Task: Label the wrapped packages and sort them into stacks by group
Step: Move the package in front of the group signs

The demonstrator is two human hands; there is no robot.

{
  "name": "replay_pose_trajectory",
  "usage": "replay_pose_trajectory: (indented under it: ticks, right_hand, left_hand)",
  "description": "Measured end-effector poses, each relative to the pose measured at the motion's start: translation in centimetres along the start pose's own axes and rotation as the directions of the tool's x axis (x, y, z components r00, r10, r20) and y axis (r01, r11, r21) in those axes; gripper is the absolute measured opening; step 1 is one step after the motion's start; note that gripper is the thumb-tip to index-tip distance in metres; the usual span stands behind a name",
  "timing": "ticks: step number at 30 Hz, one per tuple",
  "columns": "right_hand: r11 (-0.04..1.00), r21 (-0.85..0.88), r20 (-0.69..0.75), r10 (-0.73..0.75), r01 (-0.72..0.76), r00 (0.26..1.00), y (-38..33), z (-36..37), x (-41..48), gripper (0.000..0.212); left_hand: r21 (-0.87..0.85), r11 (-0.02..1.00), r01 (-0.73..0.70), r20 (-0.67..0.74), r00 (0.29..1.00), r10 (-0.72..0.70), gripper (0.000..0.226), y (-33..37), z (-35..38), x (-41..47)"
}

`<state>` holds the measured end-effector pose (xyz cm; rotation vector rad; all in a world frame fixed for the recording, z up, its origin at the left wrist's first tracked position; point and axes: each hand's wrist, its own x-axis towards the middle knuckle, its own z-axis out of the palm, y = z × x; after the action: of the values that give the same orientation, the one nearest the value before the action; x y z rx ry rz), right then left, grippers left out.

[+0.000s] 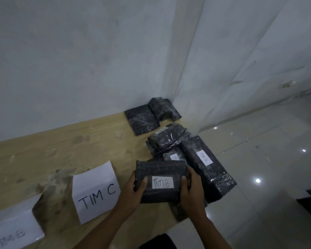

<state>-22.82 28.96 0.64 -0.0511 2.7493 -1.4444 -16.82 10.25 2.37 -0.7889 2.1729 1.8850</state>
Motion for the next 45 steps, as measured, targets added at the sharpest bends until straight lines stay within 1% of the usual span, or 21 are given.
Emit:
replay_pose_trajectory:
  ticks: [1,3,6,8,11,13,16,19,22,25,26,28,30,33,36,39,41,42,43,45]
  right_hand:
    - [1.0,0.003,0.001,-0.009,0.009,1.0,0.2,-0.8,1.5,0.043]
    - [0.999,-0.015,-0.008,-0.051,0.05,0.999,0.5,-1.9,4.0,0.041]
    - [0.996,-0.039,0.007,-0.079,0.079,0.997,0.3,-3.5,7.9,0.037]
    - [0.993,-0.083,0.028,-0.082,0.084,0.996,0.3,-4.5,10.9,0.034]
    - [0.974,-0.2,0.066,-0.095,0.106,0.993,0.6,-5.1,14.7,0.032]
    - [0.961,-0.251,0.104,-0.094,0.117,0.99,1.1,-5.2,16.6,0.032]
    - [0.95,-0.291,0.165,-0.072,0.118,0.984,1.8,-5.1,18.3,0.032]
    - [0.94,-0.312,0.206,-0.075,0.138,0.976,2.5,-4.9,19.1,0.033]
    - [0.932,-0.331,0.201,-0.083,0.147,0.976,3.3,-4.7,19.3,0.037]
    - [0.938,-0.313,0.193,-0.092,0.15,0.977,4.2,-4.4,19.3,0.053]
    - [0.941,-0.306,0.175,-0.097,0.148,0.98,4.5,-4.3,19.3,0.054]
    - [0.943,-0.302,0.123,-0.108,0.141,0.986,4.3,-4.2,19.2,0.051]
    - [0.941,-0.305,0.079,-0.13,0.148,0.988,3.8,-4.3,19.1,0.043]
    - [0.941,-0.284,0.059,-0.173,0.183,0.983,2.1,-3.8,20.0,0.029]
    - [0.963,-0.185,0.115,-0.179,0.198,0.977,-1.0,-2.6,22.3,0.029]
    - [0.984,-0.083,0.188,-0.141,0.159,0.972,-4.3,-0.3,25.9,0.027]
    - [0.982,-0.136,0.255,-0.091,0.129,0.963,-5.6,1.9,29.1,0.028]
    - [0.978,-0.176,0.295,-0.053,0.108,0.954,-5.8,3.3,30.9,0.033]
    - [0.973,-0.213,0.339,-0.009,0.086,0.941,-5.9,4.7,32.7,0.041]
    - [0.95,-0.307,0.406,0.074,0.06,0.911,-5.4,7.2,35.7,0.064]
  left_hand:
    - [-0.002,1.0,0.007,-0.008,1.0,-0.007,0.032,0.7,0.7,1.0]
    - [0.021,1.0,0.02,-0.021,1.0,-0.019,0.04,1.4,1.7,2.8]
    - [0.038,0.999,0.011,-0.013,1.0,-0.01,0.012,2.7,3.0,4.6]
    - [0.023,1.0,0.013,-0.03,0.999,-0.013,0.01,3.4,4.1,5.6]
    - [-0.025,0.998,0.064,-0.035,0.997,-0.065,0.029,4.0,5.2,7.0]
    - [-0.014,0.993,0.113,-0.008,0.994,-0.113,0.04,4.2,6.0,7.7]
    - [0.023,0.987,0.162,0.004,0.987,-0.162,0.044,3.9,7.2,8.5]
    - [0.02,0.983,0.183,-0.02,0.983,-0.183,0.044,3.4,7.9,8.8]
    - [0.034,0.978,0.204,-0.049,0.978,-0.202,0.039,3.1,8.0,8.9]
    - [0.082,0.977,0.197,-0.071,0.979,-0.192,0.035,2.9,7.9,8.8]
    - [0.092,0.978,0.188,-0.086,0.98,-0.181,0.033,2.9,7.8,8.8]
    - [0.094,0.983,0.159,-0.125,0.981,-0.147,0.029,3.0,7.4,8.8]
    - [0.082,0.988,0.127,-0.158,0.981,-0.113,0.026,3.1,6.8,9.0]
    - [0.068,0.994,0.089,-0.184,0.98,-0.075,0.018,3.5,5.6,9.9]
    - [0.054,0.997,0.063,-0.208,0.977,-0.05,0.014,4.5,4.4,11.1]
    - [0.033,0.999,0.035,-0.242,0.97,-0.026,0.015,5.8,3.0,12.6]
    - [0.018,0.999,0.039,-0.247,0.968,-0.033,0.016,6.8,2.2,13.4]
    - [0.014,0.999,0.04,-0.255,0.966,-0.035,0.017,7.1,1.8,13.8]
    - [0.01,0.999,0.037,-0.265,0.964,-0.033,0.018,7.4,1.4,14.2]
    - [0.007,1.0,0.028,-0.291,0.956,-0.025,0.017,7.8,0.8,14.7]
